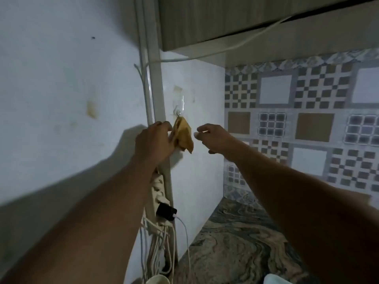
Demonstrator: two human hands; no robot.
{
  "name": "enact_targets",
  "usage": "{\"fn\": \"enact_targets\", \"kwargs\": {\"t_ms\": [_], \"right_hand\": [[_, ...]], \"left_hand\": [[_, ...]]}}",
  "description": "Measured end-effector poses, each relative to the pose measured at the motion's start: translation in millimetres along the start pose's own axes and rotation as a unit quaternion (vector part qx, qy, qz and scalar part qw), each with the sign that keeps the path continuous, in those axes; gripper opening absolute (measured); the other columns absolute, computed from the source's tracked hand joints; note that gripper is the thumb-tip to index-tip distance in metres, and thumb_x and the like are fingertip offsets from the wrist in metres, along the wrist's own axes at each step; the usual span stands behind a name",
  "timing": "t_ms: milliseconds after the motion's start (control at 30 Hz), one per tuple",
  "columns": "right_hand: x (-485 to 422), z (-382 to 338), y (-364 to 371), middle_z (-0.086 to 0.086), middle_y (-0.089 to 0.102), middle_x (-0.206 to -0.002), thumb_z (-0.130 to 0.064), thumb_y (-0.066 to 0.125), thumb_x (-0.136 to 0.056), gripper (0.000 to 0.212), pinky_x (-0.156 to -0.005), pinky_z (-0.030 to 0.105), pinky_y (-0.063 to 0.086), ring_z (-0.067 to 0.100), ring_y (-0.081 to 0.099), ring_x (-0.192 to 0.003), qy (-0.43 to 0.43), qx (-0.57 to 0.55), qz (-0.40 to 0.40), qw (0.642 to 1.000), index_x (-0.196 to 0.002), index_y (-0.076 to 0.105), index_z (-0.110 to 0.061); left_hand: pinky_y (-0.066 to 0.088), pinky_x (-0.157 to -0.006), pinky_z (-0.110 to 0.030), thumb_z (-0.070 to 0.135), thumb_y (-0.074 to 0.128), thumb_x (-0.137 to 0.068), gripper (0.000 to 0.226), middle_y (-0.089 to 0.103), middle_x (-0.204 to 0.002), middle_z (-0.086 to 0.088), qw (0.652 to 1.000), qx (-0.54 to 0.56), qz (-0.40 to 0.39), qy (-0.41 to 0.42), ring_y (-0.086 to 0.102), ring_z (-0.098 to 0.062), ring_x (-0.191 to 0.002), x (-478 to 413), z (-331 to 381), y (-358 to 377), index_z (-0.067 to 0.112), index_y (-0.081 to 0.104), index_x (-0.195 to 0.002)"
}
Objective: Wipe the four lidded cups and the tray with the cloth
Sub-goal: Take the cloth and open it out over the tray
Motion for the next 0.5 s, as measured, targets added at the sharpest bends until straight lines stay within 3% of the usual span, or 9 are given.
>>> {"fn": "enact_targets", "kwargs": {"t_ms": [100, 233, 400, 500], "right_hand": [[-14.8, -3.4, 21.0, 0.009, 0.065, -0.116, -0.028, 0.056, -0.096, 0.035, -0.090, 0.044, 0.057, 0.026, 0.064, -0.106, 0.022, -0.077, -0.002, 0.997, -0.130, 0.057, -0.018], [-33.5, 2.1, 36.7, 0.012, 0.066, -0.114, -0.020, 0.056, -0.093, 0.028, -0.085, 0.043, 0.059, 0.028, 0.066, -0.105, 0.046, -0.133, 0.012, 0.990, -0.120, 0.059, -0.017], [-48.8, 9.7, 32.2, 0.011, 0.067, -0.107, -0.022, 0.060, -0.092, 0.027, -0.070, 0.033, 0.049, 0.025, 0.064, -0.091, 0.081, -0.153, 0.015, 0.985, -0.117, 0.062, -0.015], [-55.5, 11.5, 28.8, 0.011, 0.066, -0.100, -0.021, 0.063, -0.087, 0.023, -0.069, 0.034, 0.045, 0.021, 0.059, -0.083, 0.092, -0.159, 0.012, 0.983, -0.107, 0.064, -0.011]], "left_hand": [[0.053, -0.075, -0.036, 0.038, 0.069, -0.087, 0.021, 0.070, -0.101, 0.002, 1.000, 0.020, 0.007, 0.007, 0.066, -0.026, -0.091, -5.5, -9.4, 7.7, 0.027, 0.071, -0.105], [0.043, -0.065, -0.029, 0.038, 0.074, -0.087, 0.023, 0.066, -0.095, -0.001, 0.999, 0.016, 0.018, 0.047, 0.064, -0.024, -0.082, -11.5, -6.8, 17.3, 0.025, 0.076, -0.106], [0.050, -0.066, -0.032, 0.033, 0.071, -0.089, 0.019, 0.064, -0.089, -0.003, 0.997, 0.021, 0.042, 0.068, 0.062, -0.024, -0.080, -17.3, -7.2, 23.2, 0.021, 0.076, -0.102], [0.054, -0.064, -0.036, 0.028, 0.070, -0.087, 0.014, 0.064, -0.085, 0.000, 0.995, 0.040, 0.065, 0.071, 0.061, -0.022, -0.077, -17.4, -9.1, 26.5, 0.018, 0.075, -0.095]]}}
Point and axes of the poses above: each hand's wrist, its own x-axis away from the middle knuckle, its own y-axis out of the palm, z = x × y, the point moved 7 cm from there along -x, towards the middle knuckle
